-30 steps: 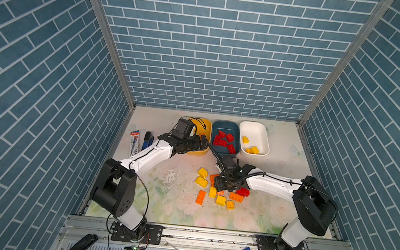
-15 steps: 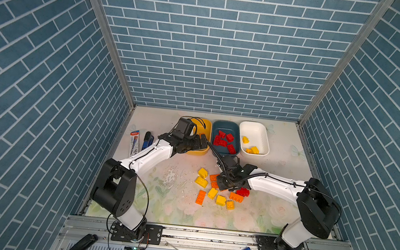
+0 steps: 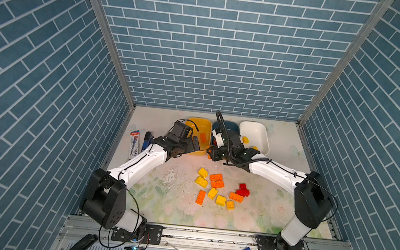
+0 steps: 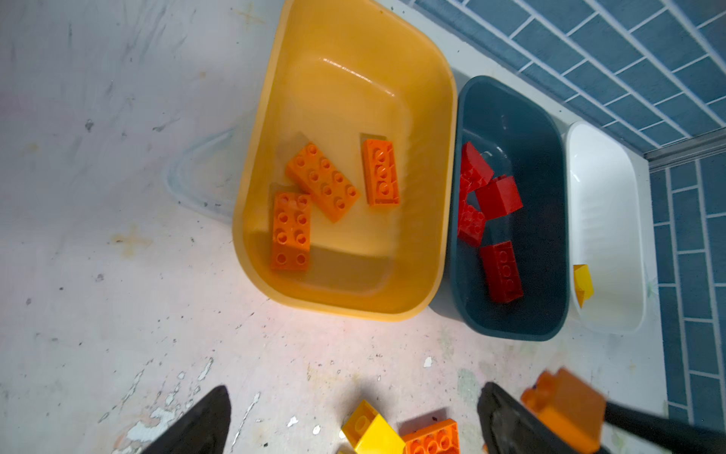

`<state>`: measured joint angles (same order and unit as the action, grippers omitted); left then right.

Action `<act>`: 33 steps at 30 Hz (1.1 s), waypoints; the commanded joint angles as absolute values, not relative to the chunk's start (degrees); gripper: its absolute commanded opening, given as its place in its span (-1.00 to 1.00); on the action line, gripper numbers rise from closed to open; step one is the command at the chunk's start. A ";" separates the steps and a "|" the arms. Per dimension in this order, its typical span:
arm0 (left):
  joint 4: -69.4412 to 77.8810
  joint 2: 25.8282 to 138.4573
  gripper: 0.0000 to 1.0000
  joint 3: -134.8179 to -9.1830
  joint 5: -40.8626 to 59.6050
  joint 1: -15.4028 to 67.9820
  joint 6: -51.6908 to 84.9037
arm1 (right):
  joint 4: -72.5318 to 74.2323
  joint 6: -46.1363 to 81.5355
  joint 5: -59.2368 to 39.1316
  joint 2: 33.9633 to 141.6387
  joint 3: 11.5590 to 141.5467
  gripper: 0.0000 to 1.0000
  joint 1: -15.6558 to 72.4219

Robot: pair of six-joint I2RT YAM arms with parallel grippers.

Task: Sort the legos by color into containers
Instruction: 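Drop the orange brick into the yellow tub while the left gripper lowers to the pile, then grasp a yellow brick from the pile with the right gripper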

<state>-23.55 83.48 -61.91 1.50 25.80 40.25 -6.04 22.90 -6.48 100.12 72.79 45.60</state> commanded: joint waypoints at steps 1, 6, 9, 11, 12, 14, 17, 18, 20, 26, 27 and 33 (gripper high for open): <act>-27.32 81.81 0.99 -58.94 0.70 25.97 40.64 | -4.26 20.03 -11.01 104.69 79.41 -0.29 44.32; -28.73 80.23 0.99 -55.38 0.57 25.97 42.58 | -5.47 17.34 -12.57 112.85 90.00 -0.29 43.37; -29.04 79.50 0.99 -54.16 0.47 26.00 43.35 | -6.58 15.95 -11.19 118.38 96.99 -0.23 43.25; -29.56 79.27 0.99 -53.96 0.12 26.01 43.68 | -9.35 15.43 -9.87 121.24 101.65 0.04 43.33; -29.87 79.12 0.99 -54.10 -0.15 26.01 43.70 | -11.71 15.02 -9.58 122.20 103.88 0.19 43.26; -30.37 78.94 0.99 -54.27 -0.99 25.96 43.86 | -14.07 13.40 -10.05 122.32 104.87 0.44 43.35; -30.00 78.85 0.99 -54.01 -1.68 25.66 44.67 | -13.16 10.82 -10.32 118.62 98.07 0.55 43.32; -29.68 78.83 0.99 -53.84 -1.67 25.44 45.11 | -12.46 9.99 -10.87 116.62 94.56 0.56 43.38; -29.03 78.75 0.99 -53.53 -1.88 25.15 45.71 | -12.17 7.23 -13.56 112.79 88.12 0.56 43.32; -28.50 78.64 0.99 -53.00 -3.34 24.78 46.93 | -15.25 1.21 -17.14 104.16 72.51 0.56 45.52; -28.39 78.66 0.99 -53.00 -3.25 24.69 46.95 | -16.20 0.40 -17.14 103.74 71.41 0.55 46.05; -28.04 79.60 0.99 -53.52 -2.82 24.60 47.26 | -19.24 -0.70 -9.66 105.82 71.24 0.44 49.74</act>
<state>-28.38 79.59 -53.65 -2.13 24.91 46.81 -17.23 2.74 -13.21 105.08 71.77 48.53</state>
